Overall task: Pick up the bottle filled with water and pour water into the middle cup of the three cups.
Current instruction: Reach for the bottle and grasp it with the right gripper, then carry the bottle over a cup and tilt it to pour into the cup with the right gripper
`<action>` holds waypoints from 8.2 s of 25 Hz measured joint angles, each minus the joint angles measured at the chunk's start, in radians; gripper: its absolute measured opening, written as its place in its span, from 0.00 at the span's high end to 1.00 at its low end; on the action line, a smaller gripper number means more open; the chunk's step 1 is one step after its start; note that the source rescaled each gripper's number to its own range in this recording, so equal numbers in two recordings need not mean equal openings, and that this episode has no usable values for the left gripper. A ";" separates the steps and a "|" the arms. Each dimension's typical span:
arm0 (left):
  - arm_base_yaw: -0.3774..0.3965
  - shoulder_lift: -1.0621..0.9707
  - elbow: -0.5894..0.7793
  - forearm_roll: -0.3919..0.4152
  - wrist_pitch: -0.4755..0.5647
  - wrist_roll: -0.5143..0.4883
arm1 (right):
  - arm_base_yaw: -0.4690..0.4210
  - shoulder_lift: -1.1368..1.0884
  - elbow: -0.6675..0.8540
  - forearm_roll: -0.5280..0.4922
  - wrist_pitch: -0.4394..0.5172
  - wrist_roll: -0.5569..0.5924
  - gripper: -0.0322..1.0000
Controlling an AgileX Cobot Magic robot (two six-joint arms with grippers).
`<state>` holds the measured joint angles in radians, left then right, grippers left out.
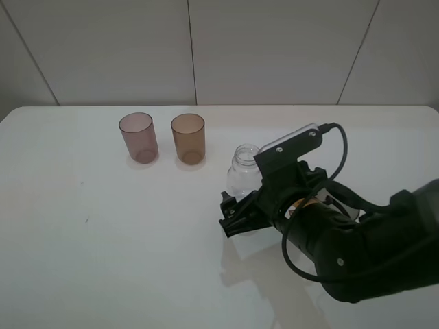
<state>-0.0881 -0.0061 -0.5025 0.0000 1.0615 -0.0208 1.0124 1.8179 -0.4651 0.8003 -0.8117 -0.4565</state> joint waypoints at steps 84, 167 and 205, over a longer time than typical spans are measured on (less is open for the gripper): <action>0.000 0.000 0.000 0.000 0.000 0.000 | -0.384 -0.053 -0.639 -1.201 1.003 0.420 0.97; 0.000 0.000 0.000 0.000 0.000 0.000 | -0.350 0.354 -0.950 -2.528 1.286 0.899 0.97; 0.000 0.000 0.000 0.000 0.000 0.000 | -0.350 0.409 -1.067 -2.528 1.249 0.484 0.97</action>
<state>-0.0881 -0.0061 -0.5025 0.0000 1.0615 -0.0208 0.6627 2.2273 -1.5320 -1.7282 0.4377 0.0277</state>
